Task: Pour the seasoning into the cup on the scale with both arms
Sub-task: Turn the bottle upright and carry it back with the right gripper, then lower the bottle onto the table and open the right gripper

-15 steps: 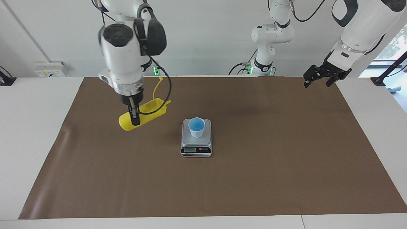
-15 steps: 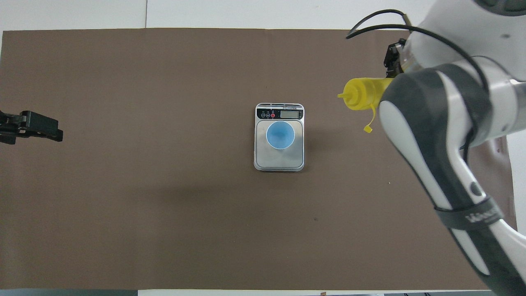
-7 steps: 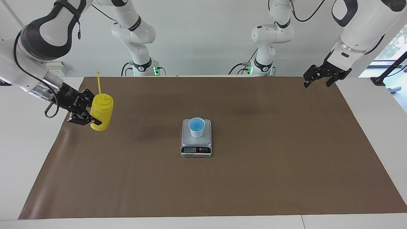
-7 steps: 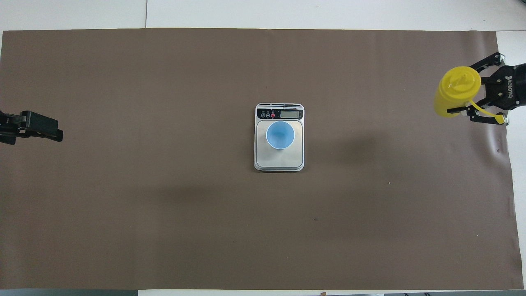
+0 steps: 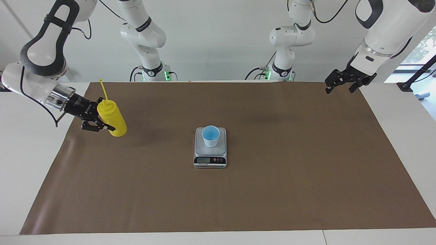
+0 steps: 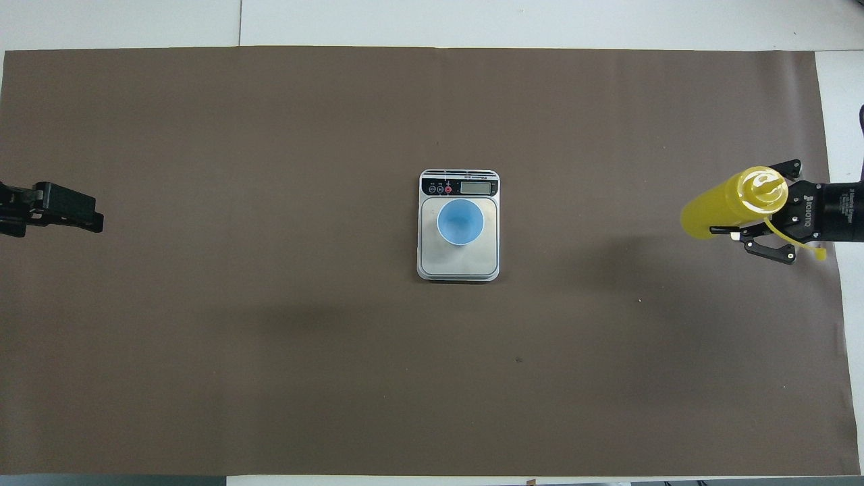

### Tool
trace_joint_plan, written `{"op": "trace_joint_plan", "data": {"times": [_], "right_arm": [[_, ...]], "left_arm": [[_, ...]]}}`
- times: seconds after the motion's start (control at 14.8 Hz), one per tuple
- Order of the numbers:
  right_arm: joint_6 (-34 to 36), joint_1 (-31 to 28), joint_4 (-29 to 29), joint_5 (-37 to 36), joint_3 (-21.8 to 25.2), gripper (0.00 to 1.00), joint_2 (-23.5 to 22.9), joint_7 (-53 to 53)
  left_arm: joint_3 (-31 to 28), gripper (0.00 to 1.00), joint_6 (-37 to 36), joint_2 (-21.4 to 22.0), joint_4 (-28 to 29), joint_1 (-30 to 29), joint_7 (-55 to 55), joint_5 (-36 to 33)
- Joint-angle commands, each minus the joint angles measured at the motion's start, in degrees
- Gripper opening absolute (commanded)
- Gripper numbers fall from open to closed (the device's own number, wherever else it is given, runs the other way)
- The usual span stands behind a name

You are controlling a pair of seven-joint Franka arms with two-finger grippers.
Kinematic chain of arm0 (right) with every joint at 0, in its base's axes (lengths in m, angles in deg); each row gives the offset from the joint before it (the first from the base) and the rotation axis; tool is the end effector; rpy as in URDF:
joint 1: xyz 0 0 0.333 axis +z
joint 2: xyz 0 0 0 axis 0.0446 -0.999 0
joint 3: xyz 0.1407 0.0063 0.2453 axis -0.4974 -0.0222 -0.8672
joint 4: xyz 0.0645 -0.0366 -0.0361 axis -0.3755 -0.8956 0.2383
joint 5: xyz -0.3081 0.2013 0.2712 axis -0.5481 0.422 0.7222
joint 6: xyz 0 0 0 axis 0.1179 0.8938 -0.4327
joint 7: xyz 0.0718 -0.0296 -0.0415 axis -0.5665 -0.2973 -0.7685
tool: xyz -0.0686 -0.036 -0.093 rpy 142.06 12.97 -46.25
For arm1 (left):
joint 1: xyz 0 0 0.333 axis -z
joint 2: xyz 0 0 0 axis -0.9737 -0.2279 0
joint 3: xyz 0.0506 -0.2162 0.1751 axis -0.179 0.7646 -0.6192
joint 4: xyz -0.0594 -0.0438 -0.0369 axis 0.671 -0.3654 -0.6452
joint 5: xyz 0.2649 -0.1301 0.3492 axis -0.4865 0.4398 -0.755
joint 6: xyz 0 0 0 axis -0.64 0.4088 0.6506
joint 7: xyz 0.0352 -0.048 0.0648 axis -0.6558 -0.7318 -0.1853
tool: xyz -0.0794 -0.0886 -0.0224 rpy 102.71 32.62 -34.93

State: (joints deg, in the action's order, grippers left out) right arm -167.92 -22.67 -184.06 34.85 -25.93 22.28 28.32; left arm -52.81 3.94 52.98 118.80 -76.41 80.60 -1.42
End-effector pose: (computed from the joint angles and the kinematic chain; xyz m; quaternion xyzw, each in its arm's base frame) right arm 0.5832 -0.1536 0.3163 -0.5780 0.6785 0.2890 0.3493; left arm 0.6042 -0.0341 0.5682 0.9990 -0.0147 -0.0395 0.0126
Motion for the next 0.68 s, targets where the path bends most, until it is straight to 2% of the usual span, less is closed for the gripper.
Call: {"op": "trace_joint_plan", "data": {"times": [0.0, 0.14, 0.34, 0.61], "right_arm": [[0.5, -4.6, -4.9, 4.1, -0.9, 0.00, -2.8, -11.8], [1.9, -6.5, -5.1, 4.1, -0.9, 0.00, -5.8, -16.1], [1.5, -7.1, -5.8, 4.2, -0.9, 0.00, -8.0, -18.8], [-1.8, -6.5, -6.0, 4.2, -0.9, 0.00, -8.3, -18.8]], "left_arm": [[0.1, 1.00, -0.4, 1.4, 1.3, -0.6, 0.7, 0.7], [0.1, 1.00, -0.4, 1.4, 1.3, -0.6, 0.7, 0.7], [0.1, 1.00, -0.4, 1.4, 1.3, -0.6, 0.7, 0.7], [0.1, 1.00, -0.4, 1.4, 1.3, -0.6, 0.7, 0.7]]}}
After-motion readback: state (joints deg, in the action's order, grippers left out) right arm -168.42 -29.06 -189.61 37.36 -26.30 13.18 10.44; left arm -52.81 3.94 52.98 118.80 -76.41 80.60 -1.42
